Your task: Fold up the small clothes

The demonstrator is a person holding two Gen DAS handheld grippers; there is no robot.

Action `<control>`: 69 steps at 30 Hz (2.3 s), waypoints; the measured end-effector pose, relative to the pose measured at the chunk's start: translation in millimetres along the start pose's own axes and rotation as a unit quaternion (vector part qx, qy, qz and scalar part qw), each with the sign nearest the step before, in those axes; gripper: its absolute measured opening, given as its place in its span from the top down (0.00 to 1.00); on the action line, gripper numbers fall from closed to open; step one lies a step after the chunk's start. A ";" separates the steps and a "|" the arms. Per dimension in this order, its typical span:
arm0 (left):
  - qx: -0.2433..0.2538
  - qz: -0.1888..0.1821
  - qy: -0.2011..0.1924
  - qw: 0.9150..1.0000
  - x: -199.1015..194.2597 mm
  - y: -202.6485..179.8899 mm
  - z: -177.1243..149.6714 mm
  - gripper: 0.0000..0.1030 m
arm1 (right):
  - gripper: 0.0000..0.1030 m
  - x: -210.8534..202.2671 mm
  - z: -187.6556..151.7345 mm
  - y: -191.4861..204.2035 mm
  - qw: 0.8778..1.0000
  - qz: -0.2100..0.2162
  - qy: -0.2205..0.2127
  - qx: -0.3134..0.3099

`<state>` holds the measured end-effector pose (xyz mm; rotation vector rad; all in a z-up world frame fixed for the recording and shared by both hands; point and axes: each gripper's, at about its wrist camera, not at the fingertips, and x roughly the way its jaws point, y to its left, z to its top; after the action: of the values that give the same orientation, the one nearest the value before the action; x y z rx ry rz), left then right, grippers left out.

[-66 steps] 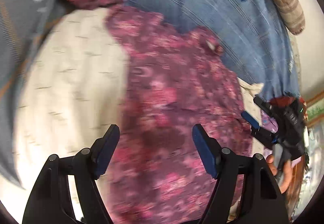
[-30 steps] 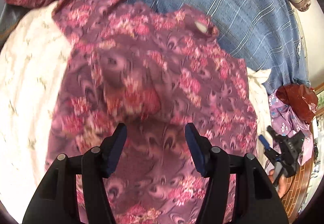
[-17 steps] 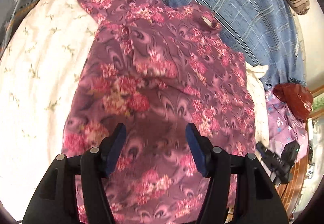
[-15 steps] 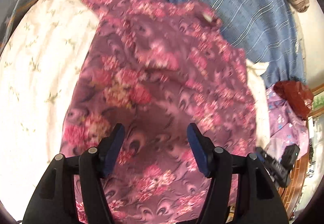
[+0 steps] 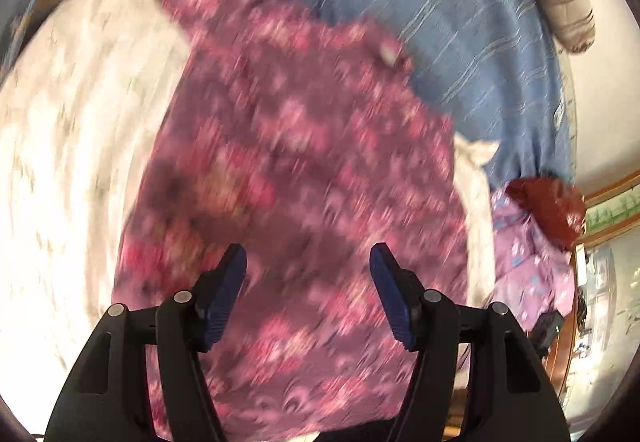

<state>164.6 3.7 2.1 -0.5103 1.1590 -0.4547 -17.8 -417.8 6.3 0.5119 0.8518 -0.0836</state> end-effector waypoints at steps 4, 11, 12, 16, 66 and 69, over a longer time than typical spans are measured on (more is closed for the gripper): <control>-0.007 -0.001 0.003 1.000 26.7 -12.6 36.1 0.31 | 0.65 17.3 30.8 34.3 0.997 0.075 -0.005 0.017; -0.003 0.062 0.025 0.998 78.6 -20.1 63.5 0.33 | 0.57 106.3 90.6 81.2 0.986 0.151 0.020 0.070; -0.003 0.064 0.022 0.998 78.6 -20.4 64.7 0.33 | 0.57 121.9 96.3 84.2 0.986 0.144 0.034 0.082; 0.002 0.052 0.015 0.999 81.3 -18.2 65.2 0.34 | 0.57 166.8 95.1 73.8 0.968 0.157 0.086 0.174; -0.175 -0.001 -0.174 0.969 -46.1 130.8 227.1 0.94 | 0.58 202.3 49.3 233.4 0.979 0.124 0.118 -0.108; -0.104 -0.009 -0.181 0.978 -62.3 64.4 218.8 0.94 | 0.58 192.3 47.5 210.5 0.981 0.133 0.117 -0.076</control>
<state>354.1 123.0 78.1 -0.7528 0.8539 -0.2430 199.8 -230.4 -25.7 0.4925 1.0033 0.2911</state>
